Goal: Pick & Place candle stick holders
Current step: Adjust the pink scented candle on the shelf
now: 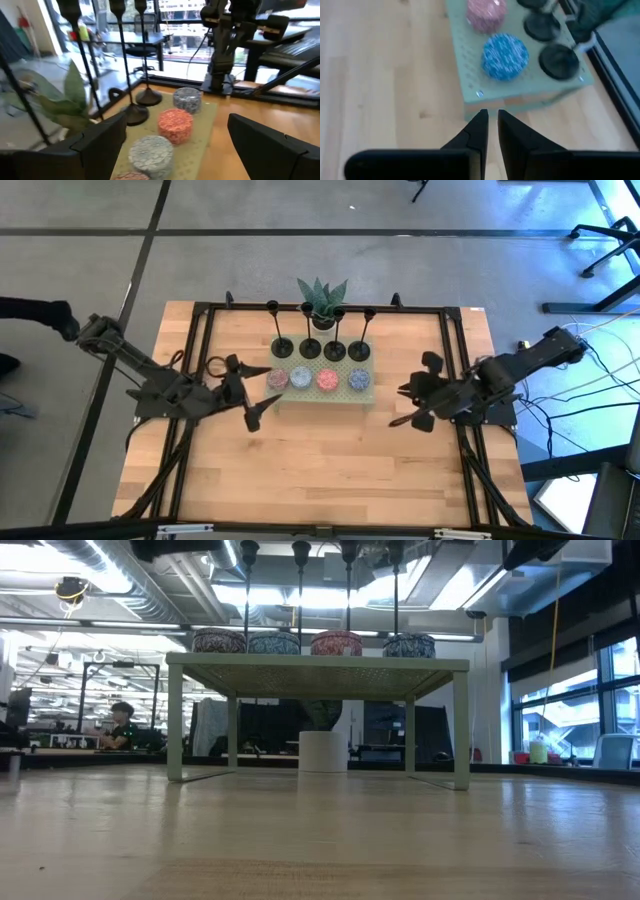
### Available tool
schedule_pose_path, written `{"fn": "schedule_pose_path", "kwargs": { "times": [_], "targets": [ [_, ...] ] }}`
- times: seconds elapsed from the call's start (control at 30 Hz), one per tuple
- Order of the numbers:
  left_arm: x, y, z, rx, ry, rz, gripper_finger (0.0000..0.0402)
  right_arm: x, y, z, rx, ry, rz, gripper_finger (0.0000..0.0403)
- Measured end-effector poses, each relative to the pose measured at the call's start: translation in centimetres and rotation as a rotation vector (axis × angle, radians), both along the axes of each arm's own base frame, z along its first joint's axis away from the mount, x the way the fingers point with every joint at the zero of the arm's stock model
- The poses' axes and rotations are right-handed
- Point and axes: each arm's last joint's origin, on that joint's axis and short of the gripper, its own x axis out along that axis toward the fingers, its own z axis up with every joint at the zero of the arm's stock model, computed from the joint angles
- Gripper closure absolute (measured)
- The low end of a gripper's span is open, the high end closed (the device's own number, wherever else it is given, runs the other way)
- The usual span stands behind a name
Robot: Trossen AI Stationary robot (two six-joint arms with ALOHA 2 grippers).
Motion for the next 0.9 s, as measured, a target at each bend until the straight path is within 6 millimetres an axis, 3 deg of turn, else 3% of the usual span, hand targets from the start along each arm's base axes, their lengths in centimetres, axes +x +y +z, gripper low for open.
{"fn": "schedule_pose_path", "kwargs": {
  "times": [0.23, 0.53, 0.73, 0.9],
  "targets": [
    [1.1, 1.4, -0.1, -0.084, -0.006, -0.094, 0.0096, -0.7, -0.3, -1.0, -0.006, -0.082, 0.102, 0.0357],
    [4.2, 2.4, 0.2, -0.14, -0.028, -0.252, 0.0262, -1.0, -1.5, -0.7, -0.114, -0.146, 0.009, 0.0357],
    [7.3, 2.1, -1.3, -0.158, 0.073, -0.331, 0.0383, -0.8, -1.6, -0.8, -0.089, -0.134, 0.008, 0.0357],
    [9.6, 1.7, -1.1, -0.094, 0.099, -0.268, 0.0399, -0.8, -1.6, -0.8, -0.069, -0.128, 0.021, 0.0357]
  ]
}}
